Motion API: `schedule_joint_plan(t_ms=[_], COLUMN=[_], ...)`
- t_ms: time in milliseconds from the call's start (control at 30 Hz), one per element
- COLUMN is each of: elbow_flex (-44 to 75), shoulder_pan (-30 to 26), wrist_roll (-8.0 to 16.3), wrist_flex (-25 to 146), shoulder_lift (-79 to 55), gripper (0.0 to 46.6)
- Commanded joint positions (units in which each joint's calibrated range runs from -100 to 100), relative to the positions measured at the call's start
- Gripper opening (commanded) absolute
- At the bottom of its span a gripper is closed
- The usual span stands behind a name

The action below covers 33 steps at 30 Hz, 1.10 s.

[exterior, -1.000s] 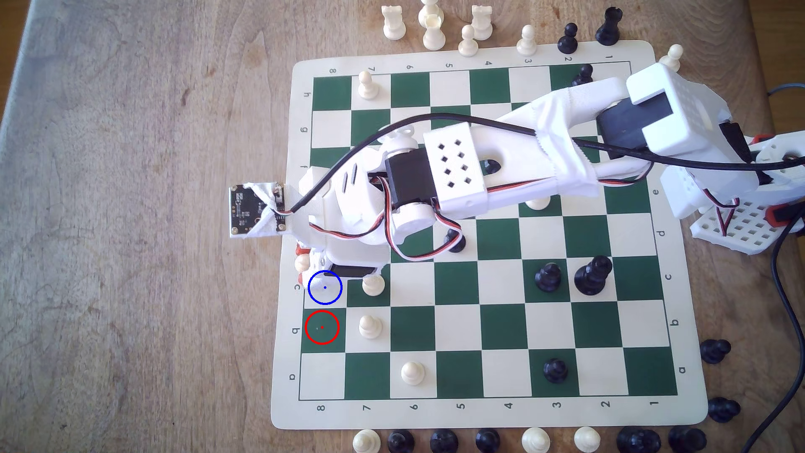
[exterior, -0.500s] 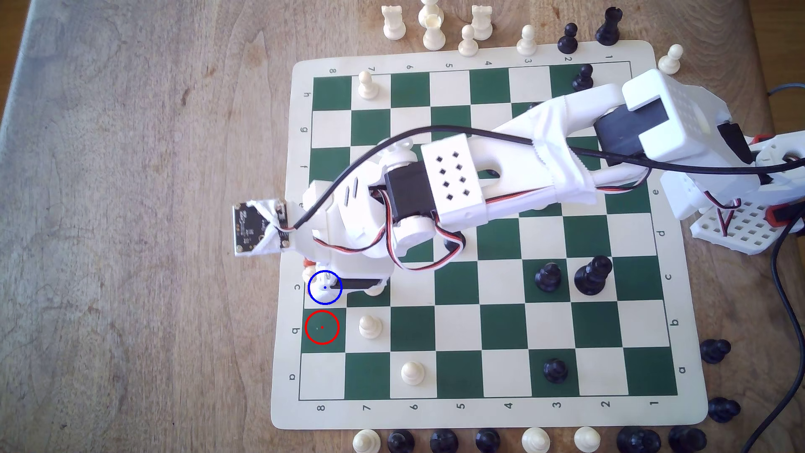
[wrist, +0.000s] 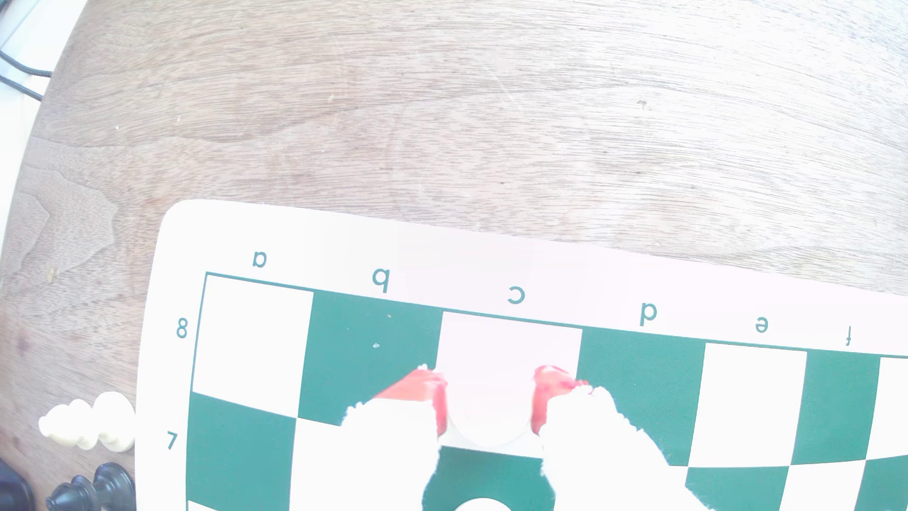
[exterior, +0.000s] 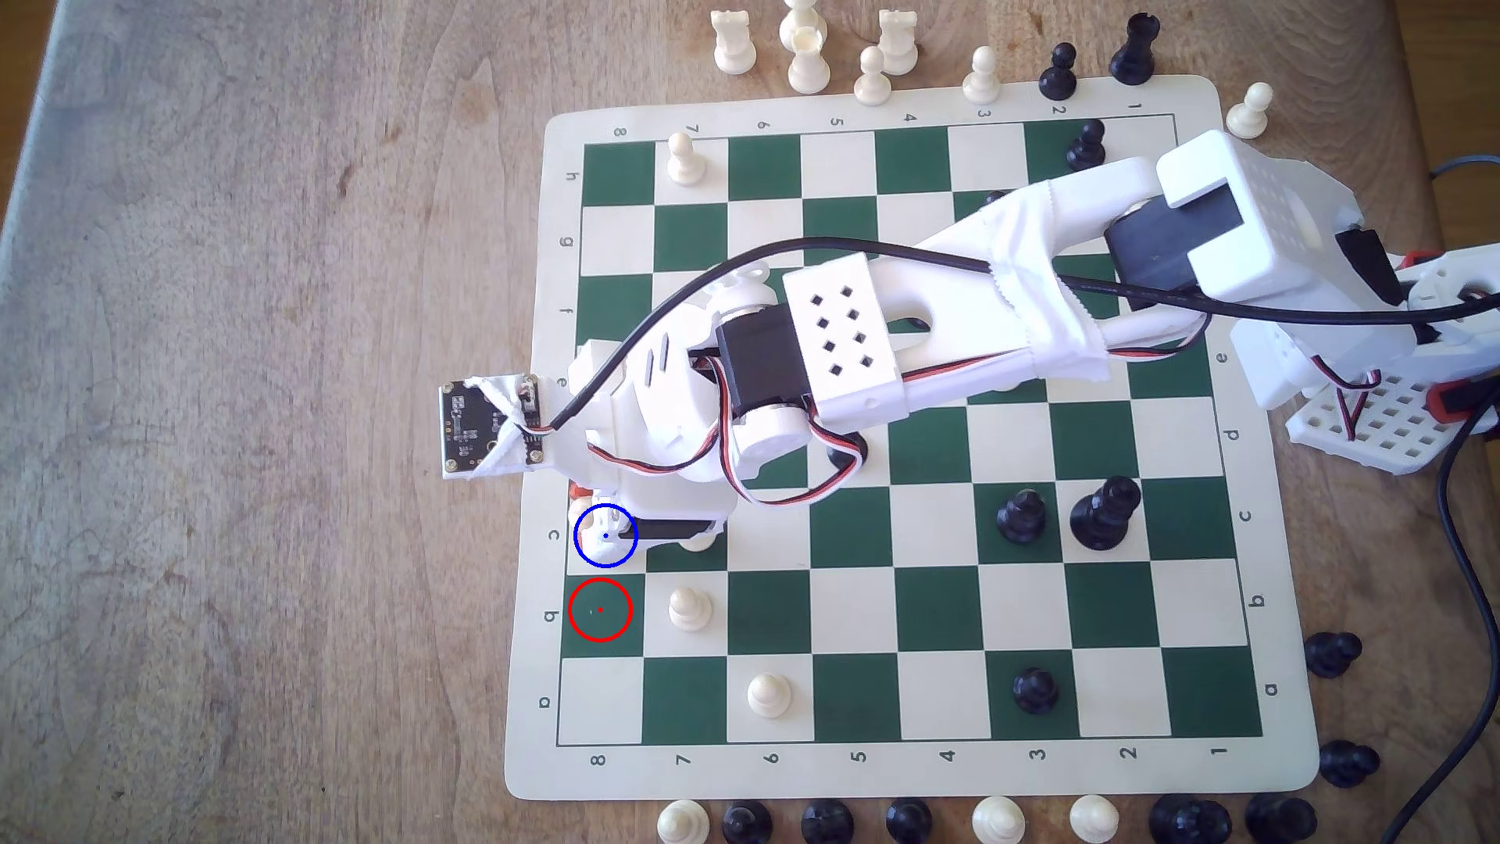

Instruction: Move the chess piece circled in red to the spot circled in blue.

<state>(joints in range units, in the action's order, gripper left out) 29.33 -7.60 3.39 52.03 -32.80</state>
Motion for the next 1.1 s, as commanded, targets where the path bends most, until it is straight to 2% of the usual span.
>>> schedule_joint_plan(t_ms=[0,400,700,1067], elbow_flex=[0.7,0.7,-2.8,-16.7], shoulder_pan=[0.3,0.4,0.4,-0.2], wrist_roll=[-0.2,0.0,-0.7,-0.8], wrist_flex=[-0.1,1.4,3.9,4.2], shoulder_lift=[2.8,4.1,8.4,26.3], gripper=[10.0,16.2,16.3,16.1])
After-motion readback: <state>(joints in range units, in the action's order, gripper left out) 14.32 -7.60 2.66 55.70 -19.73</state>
